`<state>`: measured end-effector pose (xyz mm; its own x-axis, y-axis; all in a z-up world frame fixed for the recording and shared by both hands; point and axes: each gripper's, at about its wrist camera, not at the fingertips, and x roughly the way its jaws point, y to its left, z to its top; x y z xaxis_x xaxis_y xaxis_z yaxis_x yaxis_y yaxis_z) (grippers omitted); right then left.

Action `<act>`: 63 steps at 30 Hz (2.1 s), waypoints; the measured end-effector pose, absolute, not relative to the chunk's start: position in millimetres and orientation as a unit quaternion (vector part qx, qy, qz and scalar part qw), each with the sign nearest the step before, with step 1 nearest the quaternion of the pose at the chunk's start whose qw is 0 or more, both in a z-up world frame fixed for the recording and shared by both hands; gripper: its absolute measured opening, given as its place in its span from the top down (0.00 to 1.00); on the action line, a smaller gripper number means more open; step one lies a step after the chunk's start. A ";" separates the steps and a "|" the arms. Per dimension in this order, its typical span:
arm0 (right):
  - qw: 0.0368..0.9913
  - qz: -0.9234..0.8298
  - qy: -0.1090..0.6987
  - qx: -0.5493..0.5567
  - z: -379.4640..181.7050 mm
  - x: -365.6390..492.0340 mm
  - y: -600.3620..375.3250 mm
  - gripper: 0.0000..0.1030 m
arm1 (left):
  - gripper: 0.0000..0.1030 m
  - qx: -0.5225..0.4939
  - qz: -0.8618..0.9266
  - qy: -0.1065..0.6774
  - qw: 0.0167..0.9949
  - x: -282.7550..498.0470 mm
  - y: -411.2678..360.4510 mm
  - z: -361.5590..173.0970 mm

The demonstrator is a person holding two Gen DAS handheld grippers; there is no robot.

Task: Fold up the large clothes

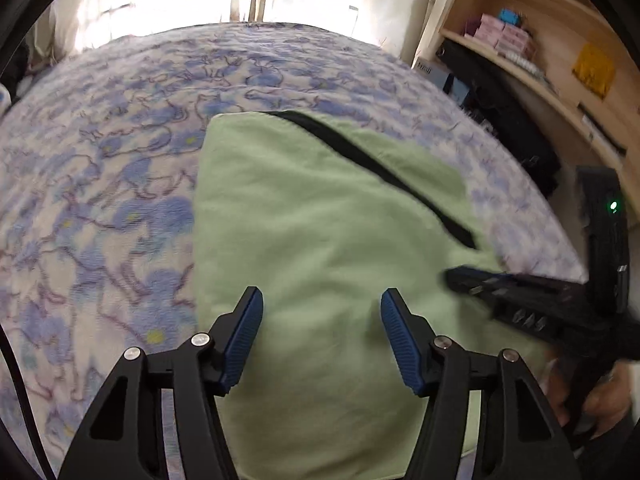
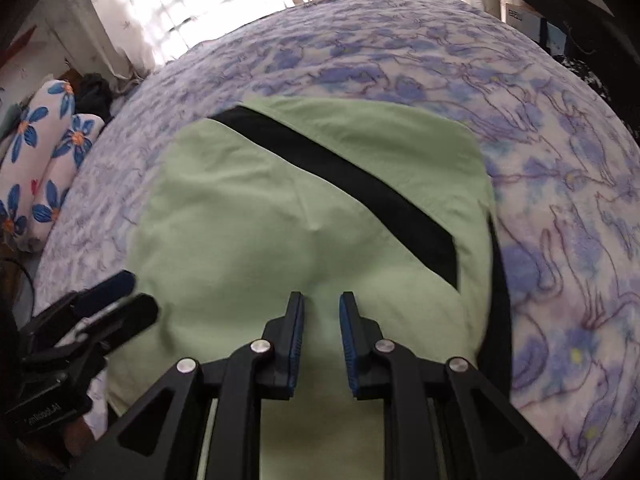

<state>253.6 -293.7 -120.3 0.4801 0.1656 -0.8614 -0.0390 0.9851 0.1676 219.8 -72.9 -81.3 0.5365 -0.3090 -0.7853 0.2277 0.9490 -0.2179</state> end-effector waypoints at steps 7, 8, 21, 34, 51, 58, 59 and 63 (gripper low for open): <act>0.864 -0.014 0.499 0.071 -116.5 206.1 -359.3 0.94 | 0.40 -0.053 -0.135 0.464 0.874 199.5 -49.1 -87.3; 0.864 -0.018 0.498 0.076 -116.0 201.2 -362.7 0.90 | 0.40 -0.061 -0.133 0.466 0.872 197.7 -48.3 -86.7; 0.865 0.000 0.486 0.127 -100.5 178.2 -366.9 0.90 | 0.40 -0.051 -0.128 0.466 0.874 165.6 -52.4 -70.2; 0.862 0.024 0.493 0.119 -92.9 149.6 -349.1 0.90 | 0.39 -0.040 -0.131 0.467 0.874 135.0 -51.9 -48.3; 0.853 0.071 0.489 0.166 -87.6 145.5 -363.0 0.50 | 0.38 -0.007 -0.129 0.510 0.850 142.4 -52.3 -65.6; 0.838 0.077 0.488 0.234 -97.9 176.8 -382.4 0.40 | 0.27 -0.073 -0.166 0.541 0.821 175.6 -43.5 -82.6; 0.835 0.078 0.490 0.239 -101.1 181.9 -384.7 0.40 | 0.27 -0.081 -0.167 0.543 0.819 179.2 -43.0 -84.5; 0.826 0.069 0.506 0.238 -117.2 203.5 -393.3 0.40 | 0.26 -0.097 -0.172 0.546 0.815 194.9 -40.7 -92.5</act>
<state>203.5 -393.3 -117.2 0.4776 0.3547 -0.8038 0.1282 0.8770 0.4631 194.9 -40.7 -92.5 0.3458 -0.3859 -0.8553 0.1734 0.9221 -0.3459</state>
